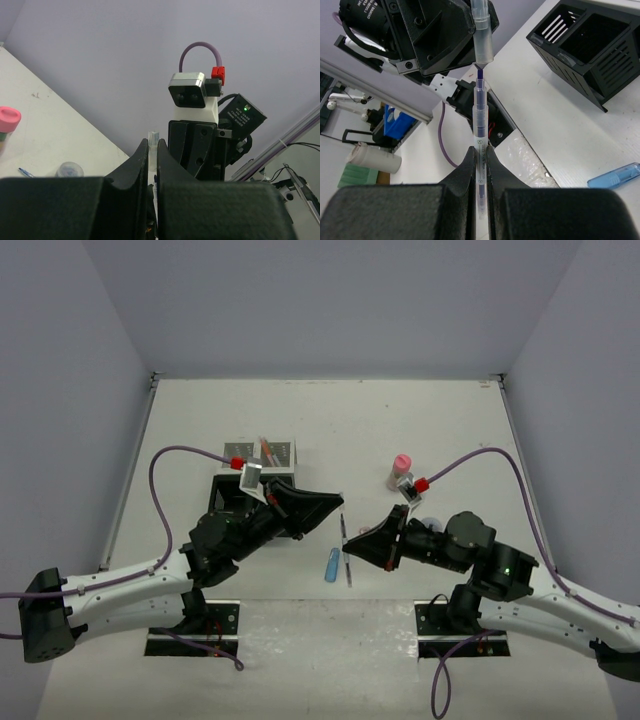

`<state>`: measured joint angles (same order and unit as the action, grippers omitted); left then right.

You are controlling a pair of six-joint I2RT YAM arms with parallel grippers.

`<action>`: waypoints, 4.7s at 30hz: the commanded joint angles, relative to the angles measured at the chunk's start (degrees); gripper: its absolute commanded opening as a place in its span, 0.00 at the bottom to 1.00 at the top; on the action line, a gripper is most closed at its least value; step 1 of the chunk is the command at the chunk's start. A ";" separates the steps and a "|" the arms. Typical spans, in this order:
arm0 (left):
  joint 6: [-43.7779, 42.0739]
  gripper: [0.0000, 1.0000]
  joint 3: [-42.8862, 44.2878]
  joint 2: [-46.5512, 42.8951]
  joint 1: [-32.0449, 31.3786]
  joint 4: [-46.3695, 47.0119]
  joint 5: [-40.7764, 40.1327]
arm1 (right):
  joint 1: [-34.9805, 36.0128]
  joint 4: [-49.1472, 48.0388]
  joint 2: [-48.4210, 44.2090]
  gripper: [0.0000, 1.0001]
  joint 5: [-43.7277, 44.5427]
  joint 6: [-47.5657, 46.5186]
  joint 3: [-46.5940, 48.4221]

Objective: Sort the stationery into containers
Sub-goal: Close the pen cap on the pen.

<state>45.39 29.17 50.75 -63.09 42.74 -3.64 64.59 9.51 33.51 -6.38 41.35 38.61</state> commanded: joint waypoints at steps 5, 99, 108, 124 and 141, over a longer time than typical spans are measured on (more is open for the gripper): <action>-0.56 0.00 -0.25 0.52 -0.19 3.83 0.56 | 0.36 1.77 -0.21 0.00 4.29 -0.07 2.82; -9.93 0.64 12.97 2.19 -0.19 -12.30 -3.84 | 0.32 -9.11 13.16 0.00 -1.04 -8.08 6.39; -9.09 0.35 12.50 3.73 -0.19 -11.47 -1.00 | 0.36 -7.34 13.14 0.00 0.12 -8.81 7.65; -8.46 0.00 8.86 7.65 -0.55 -12.33 8.60 | -0.54 4.24 13.93 0.00 17.65 -15.92 23.06; -9.37 0.00 7.39 12.69 -9.26 -10.93 5.05 | -11.27 5.45 17.98 0.00 9.53 -19.53 32.32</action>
<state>37.17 40.40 60.41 -64.69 41.96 -6.02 57.90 30.88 51.79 -5.86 21.60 63.59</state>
